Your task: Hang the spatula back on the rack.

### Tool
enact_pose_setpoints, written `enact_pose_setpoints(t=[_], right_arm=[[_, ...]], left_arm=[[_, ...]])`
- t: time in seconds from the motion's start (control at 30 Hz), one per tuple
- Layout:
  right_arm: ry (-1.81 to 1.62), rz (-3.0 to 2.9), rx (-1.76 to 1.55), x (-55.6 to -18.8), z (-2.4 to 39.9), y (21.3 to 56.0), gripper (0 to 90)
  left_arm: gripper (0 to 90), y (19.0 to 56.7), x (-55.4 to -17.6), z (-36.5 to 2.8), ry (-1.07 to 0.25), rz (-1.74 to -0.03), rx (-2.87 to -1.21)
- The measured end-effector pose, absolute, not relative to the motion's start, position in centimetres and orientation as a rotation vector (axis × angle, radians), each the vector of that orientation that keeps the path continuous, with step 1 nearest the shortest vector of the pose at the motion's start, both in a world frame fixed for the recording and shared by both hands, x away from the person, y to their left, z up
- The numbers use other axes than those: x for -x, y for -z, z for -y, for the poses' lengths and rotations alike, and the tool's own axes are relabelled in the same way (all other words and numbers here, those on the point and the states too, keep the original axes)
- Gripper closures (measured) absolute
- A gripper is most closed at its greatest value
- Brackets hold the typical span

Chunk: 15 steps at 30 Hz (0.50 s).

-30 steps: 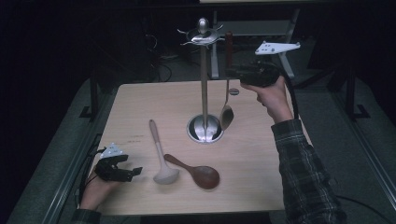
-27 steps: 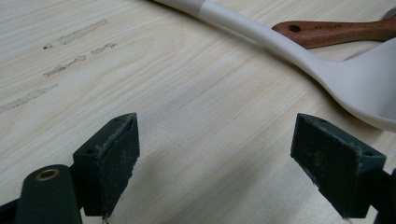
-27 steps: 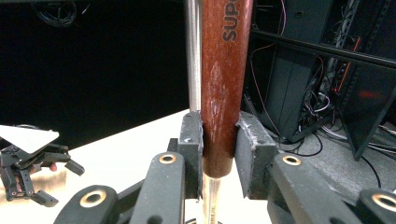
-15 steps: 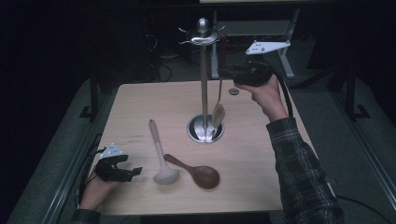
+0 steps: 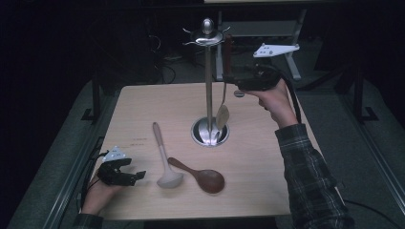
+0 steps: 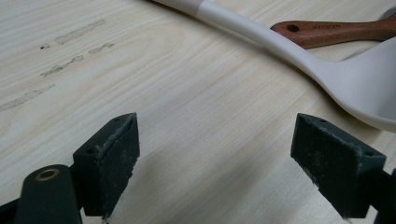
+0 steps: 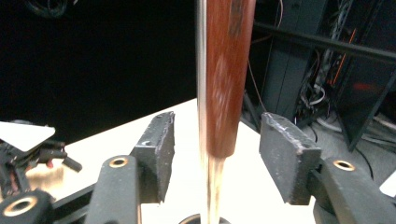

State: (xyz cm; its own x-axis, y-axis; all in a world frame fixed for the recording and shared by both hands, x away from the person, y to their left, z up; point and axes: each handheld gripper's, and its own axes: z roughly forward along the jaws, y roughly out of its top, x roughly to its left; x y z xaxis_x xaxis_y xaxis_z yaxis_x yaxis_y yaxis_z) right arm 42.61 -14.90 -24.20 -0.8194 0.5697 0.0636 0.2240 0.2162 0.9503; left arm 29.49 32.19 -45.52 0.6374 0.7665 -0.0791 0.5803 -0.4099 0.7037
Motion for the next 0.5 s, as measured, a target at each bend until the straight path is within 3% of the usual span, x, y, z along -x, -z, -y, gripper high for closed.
enact_pose_setpoints(t=[0.5], right_arm=[[-1.522,-2.238,-0.872,-40.2,18.0,29.7,29.1]], left_arm=[[15.0,45.6,-29.5,-31.9,-0.315,-1.045,-2.156]])
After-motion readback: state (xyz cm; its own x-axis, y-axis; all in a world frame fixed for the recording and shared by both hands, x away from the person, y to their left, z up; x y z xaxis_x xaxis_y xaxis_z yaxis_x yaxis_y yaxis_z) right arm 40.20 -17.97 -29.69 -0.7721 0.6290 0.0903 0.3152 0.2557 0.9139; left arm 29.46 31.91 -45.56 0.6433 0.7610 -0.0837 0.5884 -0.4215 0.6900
